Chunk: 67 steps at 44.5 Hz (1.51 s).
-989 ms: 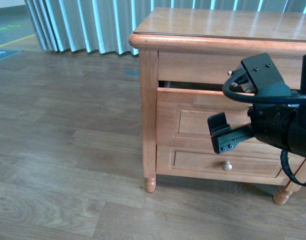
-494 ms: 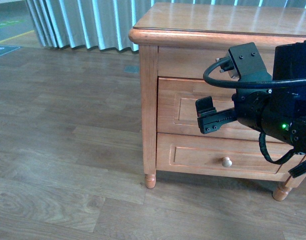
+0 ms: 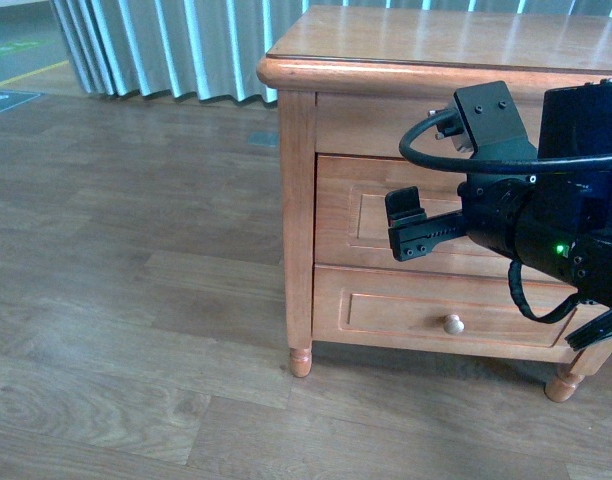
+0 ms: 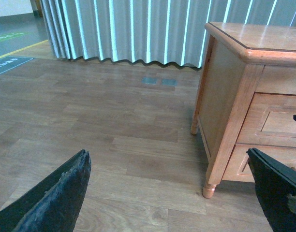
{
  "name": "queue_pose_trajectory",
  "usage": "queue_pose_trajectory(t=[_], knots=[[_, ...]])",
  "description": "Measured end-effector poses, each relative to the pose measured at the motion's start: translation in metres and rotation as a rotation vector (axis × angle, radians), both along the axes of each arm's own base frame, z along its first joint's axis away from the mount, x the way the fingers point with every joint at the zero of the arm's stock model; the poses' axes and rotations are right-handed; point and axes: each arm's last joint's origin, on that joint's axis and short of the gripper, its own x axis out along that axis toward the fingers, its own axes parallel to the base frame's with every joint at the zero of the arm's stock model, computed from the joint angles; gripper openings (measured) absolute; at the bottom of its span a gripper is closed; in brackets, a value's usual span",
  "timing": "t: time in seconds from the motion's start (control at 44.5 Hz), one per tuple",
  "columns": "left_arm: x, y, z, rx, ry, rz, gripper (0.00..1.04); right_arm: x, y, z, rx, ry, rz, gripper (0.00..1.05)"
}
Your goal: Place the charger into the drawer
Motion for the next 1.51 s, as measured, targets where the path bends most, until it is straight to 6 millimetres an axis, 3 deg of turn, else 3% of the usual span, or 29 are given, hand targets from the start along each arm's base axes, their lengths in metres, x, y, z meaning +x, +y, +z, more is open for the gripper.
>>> queue_pose_trajectory(t=[0.225, 0.404, 0.517, 0.607, 0.989, 1.124, 1.236, 1.348, 1.506], knots=[[0.0, 0.0, 0.0, 0.0, 0.0, 0.0, 0.99, -0.003, -0.002, 0.001, 0.008, -0.005, 0.01, 0.96], [0.0, 0.0, 0.0, 0.0, 0.0, 0.0, 0.99, -0.022, -0.016, 0.018, 0.023, -0.036, 0.021, 0.96], [0.0, 0.0, 0.0, 0.0, 0.0, 0.0, 0.99, -0.043, -0.029, 0.03, 0.035, -0.047, 0.032, 0.96], [0.0, 0.0, 0.0, 0.0, 0.0, 0.0, 0.99, -0.072, -0.047, 0.043, 0.054, -0.041, 0.041, 0.96], [0.0, 0.0, 0.0, 0.0, 0.0, 0.0, 0.99, -0.167, -0.114, 0.103, 0.184, -0.08, -0.021, 0.96], [0.0, 0.0, 0.0, 0.0, 0.0, 0.0, 0.99, -0.183, -0.125, 0.122, 0.196, -0.159, -0.056, 0.96], [0.0, 0.0, 0.0, 0.0, 0.0, 0.0, 0.99, -0.184, -0.126, 0.123, 0.202, -0.159, -0.056, 0.96], [0.0, 0.0, 0.0, 0.0, 0.0, 0.0, 0.99, -0.195, -0.121, 0.113, 0.162, -0.264, -0.245, 0.75], [0.0, 0.0, 0.0, 0.0, 0.0, 0.0, 0.99, -0.213, -0.114, 0.101, 0.159, -0.268, -0.258, 0.47]])
